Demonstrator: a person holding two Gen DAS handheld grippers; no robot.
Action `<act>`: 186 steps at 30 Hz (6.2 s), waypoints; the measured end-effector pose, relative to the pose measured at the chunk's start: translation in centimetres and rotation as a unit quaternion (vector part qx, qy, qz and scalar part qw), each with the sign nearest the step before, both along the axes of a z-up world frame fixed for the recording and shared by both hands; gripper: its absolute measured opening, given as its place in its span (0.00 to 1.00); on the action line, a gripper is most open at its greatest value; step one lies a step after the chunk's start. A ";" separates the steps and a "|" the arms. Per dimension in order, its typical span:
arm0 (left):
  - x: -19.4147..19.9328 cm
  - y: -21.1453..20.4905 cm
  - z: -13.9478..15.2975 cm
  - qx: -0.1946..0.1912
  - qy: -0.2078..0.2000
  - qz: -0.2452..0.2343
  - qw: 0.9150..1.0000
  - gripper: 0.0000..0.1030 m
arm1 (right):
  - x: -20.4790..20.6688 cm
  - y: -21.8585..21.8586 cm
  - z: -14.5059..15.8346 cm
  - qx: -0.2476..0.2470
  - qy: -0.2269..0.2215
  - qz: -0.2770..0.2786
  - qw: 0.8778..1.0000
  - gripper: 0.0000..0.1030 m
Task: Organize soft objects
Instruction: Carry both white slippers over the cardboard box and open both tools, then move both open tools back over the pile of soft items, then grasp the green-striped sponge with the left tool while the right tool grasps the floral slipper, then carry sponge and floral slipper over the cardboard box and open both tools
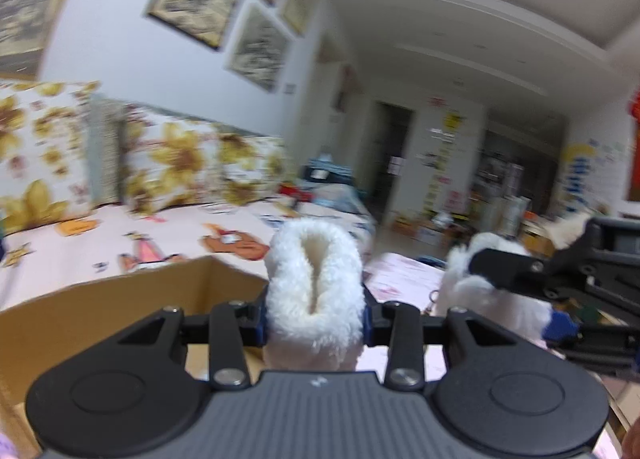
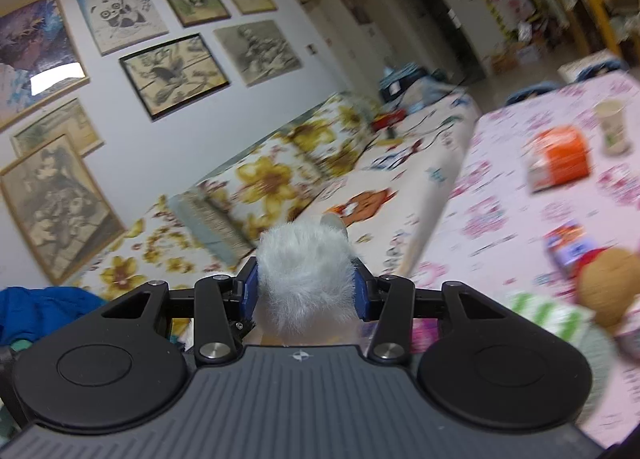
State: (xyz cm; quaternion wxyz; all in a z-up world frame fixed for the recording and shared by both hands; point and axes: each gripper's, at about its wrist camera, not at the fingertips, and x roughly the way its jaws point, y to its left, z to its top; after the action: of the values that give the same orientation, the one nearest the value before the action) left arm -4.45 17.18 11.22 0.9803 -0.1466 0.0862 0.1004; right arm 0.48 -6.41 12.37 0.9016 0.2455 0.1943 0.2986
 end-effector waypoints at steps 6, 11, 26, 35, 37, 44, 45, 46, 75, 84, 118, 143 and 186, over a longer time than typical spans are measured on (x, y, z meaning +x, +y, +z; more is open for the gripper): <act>0.2 2.3 -0.6 -0.032 0.025 0.065 0.997 0.37 | 2.9 2.3 -1.3 0.030 0.032 0.049 0.998 0.56; 0.0 3.6 -1.2 -0.046 0.046 0.095 0.993 0.43 | 4.0 4.2 -3.0 0.023 0.059 0.072 0.995 0.64; -0.2 2.3 -0.4 -0.010 0.037 0.079 0.996 0.90 | 1.9 2.3 -2.6 -0.003 0.043 -0.016 0.999 1.00; 0.0 0.9 -0.4 0.034 0.030 0.050 0.998 0.97 | 0.5 0.6 -2.2 -0.047 0.011 -0.052 0.997 1.00; 0.0 0.7 -0.4 0.040 0.026 0.045 0.998 0.99 | 0.3 -0.1 -2.0 -0.048 0.007 -0.060 0.997 1.00; 0.1 -0.4 -0.5 0.054 0.021 0.021 0.998 0.99 | 0.1 -1.9 -2.0 -0.045 0.008 -0.086 0.995 1.00; 0.1 -0.7 -0.5 0.058 0.019 0.018 0.998 0.99 | 0.1 -2.0 -2.1 -0.044 0.008 -0.089 0.995 1.00; 0.1 -0.9 -0.6 0.062 0.017 0.015 0.998 0.99 | 0.1 -2.0 -2.1 -0.044 0.008 -0.093 0.995 1.00; 0.8 -6.2 -2.3 0.121 0.025 -0.097 0.988 0.99 | -0.9 -3.0 -3.2 -0.070 0.022 -0.158 0.985 1.00; 1.5 -8.4 -3.2 0.142 0.045 -0.147 0.978 0.99 | -1.2 -3.5 -3.3 -0.071 0.030 -0.178 0.981 1.00; 6.1 -13.2 -7.6 0.133 0.181 -0.301 0.927 0.99 | -0.2 -4.6 -7.6 -0.121 0.141 -0.208 0.960 1.00; 5.7 -13.8 -7.9 0.102 0.178 -0.302 0.931 0.83 | -1.1 -3.9 -8.2 -0.198 0.149 -0.190 0.950 0.79; 3.3 -7.9 -3.7 0.054 0.081 -0.244 0.965 0.81 | -2.9 -3.5 -6.3 -0.142 0.127 -0.217 0.958 0.78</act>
State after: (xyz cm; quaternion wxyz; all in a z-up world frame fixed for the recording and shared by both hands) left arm -1.20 9.23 7.48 0.9712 -0.0593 0.1932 -0.1259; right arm -2.40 -9.91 6.07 0.9382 0.1870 0.2894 0.0319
